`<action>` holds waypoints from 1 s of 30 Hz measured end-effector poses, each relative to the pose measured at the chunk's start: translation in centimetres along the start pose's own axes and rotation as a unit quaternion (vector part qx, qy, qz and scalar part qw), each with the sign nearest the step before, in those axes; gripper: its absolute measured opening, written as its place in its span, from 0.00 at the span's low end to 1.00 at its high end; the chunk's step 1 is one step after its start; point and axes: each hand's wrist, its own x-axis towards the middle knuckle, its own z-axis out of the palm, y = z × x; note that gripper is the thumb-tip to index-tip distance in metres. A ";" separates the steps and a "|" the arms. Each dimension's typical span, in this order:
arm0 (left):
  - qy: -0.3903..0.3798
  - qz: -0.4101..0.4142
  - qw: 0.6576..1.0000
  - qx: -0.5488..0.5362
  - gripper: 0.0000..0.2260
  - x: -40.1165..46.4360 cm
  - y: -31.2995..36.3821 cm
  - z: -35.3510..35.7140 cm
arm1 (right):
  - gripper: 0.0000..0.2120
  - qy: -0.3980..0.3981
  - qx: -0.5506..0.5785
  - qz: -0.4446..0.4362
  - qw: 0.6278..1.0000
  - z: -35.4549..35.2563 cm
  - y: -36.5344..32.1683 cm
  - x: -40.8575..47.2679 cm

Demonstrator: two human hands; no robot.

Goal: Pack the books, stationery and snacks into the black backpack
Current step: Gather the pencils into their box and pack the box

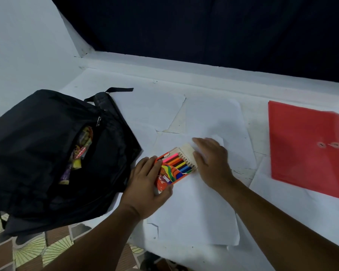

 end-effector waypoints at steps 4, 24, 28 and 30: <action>0.002 -0.002 1.000 -0.006 0.36 0.0 0.0 0.0 | 0.22 0.048 -0.037 0.012 0.998 0.6 0.8 -1.5; 0.031 0.057 0.998 -0.019 0.32 0.0 0.3 -0.3 | 0.18 0.006 -0.009 -0.027 1.000 0.6 0.6 -1.3; 0.025 0.051 0.998 -0.013 0.32 -0.1 0.4 -0.2 | 0.16 -0.052 0.052 -0.033 0.997 -0.3 -0.2 -1.3; 0.024 0.050 0.998 -0.010 0.32 -0.1 0.4 -0.2 | 0.12 -0.091 0.078 0.004 0.993 -0.7 -0.7 -1.2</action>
